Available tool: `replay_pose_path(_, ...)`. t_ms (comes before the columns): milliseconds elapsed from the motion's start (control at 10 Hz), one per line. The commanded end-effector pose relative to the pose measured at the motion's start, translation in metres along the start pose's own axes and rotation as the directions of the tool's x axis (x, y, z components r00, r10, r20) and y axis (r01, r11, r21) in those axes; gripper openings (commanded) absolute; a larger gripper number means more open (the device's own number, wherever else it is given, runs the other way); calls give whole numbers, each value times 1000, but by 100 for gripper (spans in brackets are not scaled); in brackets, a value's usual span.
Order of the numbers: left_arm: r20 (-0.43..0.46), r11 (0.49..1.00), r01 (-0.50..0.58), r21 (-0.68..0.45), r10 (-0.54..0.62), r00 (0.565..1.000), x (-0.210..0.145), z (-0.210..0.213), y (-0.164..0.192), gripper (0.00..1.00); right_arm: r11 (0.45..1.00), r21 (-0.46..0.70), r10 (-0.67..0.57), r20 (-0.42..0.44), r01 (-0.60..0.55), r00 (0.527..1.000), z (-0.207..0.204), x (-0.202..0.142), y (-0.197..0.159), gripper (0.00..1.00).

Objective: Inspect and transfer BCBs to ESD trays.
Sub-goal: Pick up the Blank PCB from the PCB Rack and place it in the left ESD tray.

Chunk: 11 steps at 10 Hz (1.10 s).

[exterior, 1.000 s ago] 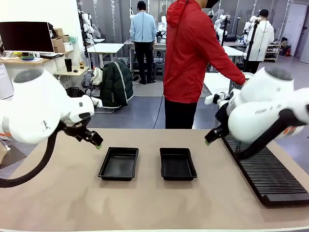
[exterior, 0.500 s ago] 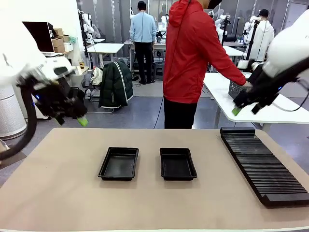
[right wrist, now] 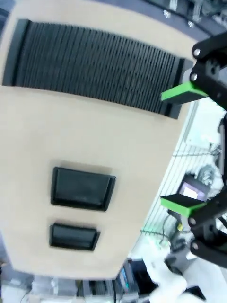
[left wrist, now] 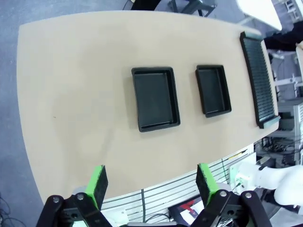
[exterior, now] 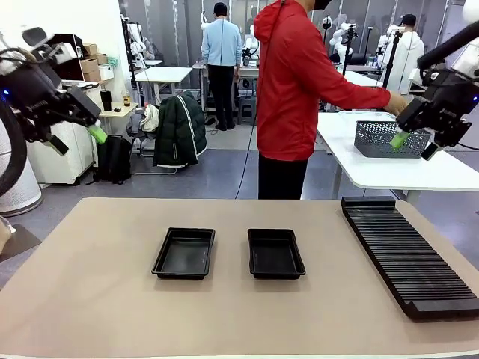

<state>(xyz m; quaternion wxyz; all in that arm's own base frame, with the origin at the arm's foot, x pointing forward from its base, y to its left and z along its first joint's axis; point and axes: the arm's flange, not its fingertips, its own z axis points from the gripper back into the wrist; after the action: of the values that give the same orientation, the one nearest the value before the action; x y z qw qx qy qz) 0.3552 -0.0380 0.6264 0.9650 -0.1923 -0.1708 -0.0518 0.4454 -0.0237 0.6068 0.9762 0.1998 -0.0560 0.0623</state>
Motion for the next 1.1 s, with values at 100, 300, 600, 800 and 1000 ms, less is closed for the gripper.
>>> replay_pose_path(100,-13,994,-108,-32,108,994,7,8,18,100,985,153,-80,-33,84,996,34,13,-12,100)
replay_pose_path(300,4,992,-120,-43,120,993,13,10,24,100,975,165,-142,-62,150,988,49,18,-25,100)
replay_pose_path(600,48,990,-132,-57,135,990,18,13,33,100,949,209,-219,-96,235,971,59,19,-45,100)
replay_pose_path(800,60,988,-141,-57,144,988,20,18,36,100,947,213,-224,-94,240,970,58,19,-48,100)
replay_pose_path(1000,60,990,-125,-67,130,990,24,22,35,100,949,217,-223,-50,229,974,57,15,-47,100)
